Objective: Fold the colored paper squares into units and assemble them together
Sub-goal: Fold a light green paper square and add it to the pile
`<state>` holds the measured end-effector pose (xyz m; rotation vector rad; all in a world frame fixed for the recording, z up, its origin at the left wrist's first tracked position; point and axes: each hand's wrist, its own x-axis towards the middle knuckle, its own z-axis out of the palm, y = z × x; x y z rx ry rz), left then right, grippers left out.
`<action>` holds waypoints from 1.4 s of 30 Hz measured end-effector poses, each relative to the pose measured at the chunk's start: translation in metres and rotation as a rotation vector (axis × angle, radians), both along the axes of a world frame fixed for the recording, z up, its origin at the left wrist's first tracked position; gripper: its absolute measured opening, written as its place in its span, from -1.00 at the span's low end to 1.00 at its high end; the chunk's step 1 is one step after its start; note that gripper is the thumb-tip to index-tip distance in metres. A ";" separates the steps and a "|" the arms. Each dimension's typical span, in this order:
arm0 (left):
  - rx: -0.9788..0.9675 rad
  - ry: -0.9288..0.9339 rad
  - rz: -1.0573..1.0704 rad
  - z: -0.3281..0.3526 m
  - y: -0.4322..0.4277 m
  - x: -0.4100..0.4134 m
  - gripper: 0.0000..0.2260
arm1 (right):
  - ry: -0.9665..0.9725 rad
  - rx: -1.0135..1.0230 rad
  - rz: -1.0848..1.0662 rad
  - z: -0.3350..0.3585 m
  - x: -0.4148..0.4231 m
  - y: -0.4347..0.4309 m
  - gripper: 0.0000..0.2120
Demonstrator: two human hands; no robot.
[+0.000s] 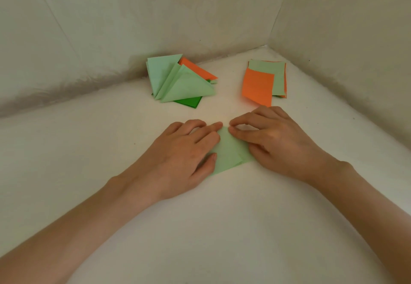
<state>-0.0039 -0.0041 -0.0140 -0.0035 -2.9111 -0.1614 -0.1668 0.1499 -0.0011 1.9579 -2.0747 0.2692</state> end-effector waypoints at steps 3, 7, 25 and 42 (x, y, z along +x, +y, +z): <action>-0.046 0.018 0.017 0.002 0.005 -0.001 -0.67 | -0.110 -0.052 -0.071 -0.007 0.006 0.002 -0.60; -0.088 0.025 0.048 0.008 0.014 -0.007 -0.67 | -0.132 -0.097 -0.148 -0.010 0.014 0.005 -0.58; -0.047 -0.113 0.160 0.020 0.030 -0.009 -0.39 | -0.270 -0.198 -0.403 -0.006 0.024 0.011 -0.59; 0.670 -0.108 0.227 0.018 -0.005 -0.038 -0.81 | -0.705 0.021 -0.277 0.006 0.024 0.003 -0.56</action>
